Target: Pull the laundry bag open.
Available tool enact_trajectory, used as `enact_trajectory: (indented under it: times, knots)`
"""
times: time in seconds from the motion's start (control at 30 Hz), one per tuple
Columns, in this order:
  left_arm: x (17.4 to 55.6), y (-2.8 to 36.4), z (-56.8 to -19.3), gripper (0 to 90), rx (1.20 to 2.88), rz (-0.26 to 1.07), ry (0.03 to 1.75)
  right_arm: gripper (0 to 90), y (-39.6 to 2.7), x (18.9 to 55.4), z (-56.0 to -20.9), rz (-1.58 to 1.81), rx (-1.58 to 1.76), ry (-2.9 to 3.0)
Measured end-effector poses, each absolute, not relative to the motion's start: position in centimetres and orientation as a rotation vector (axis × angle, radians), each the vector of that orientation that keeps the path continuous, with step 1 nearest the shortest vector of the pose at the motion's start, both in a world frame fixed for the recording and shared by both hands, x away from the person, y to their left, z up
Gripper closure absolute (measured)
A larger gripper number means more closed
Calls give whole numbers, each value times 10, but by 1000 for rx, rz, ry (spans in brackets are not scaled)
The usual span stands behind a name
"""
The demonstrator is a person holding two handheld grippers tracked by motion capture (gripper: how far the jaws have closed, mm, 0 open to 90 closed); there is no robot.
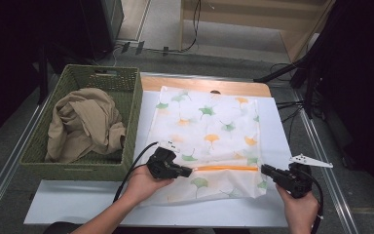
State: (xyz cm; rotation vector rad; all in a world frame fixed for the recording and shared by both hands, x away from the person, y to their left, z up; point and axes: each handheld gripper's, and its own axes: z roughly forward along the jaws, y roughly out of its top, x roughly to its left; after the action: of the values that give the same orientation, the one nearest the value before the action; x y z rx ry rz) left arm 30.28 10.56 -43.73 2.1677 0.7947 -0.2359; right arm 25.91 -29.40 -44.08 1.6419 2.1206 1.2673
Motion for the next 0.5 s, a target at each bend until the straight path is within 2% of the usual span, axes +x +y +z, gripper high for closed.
enact_trajectory:
  times: [0.5]
  knots:
    - [301,114,-438,900,2167,-208,816,855,-300,264,-439,1262,1644,2112]
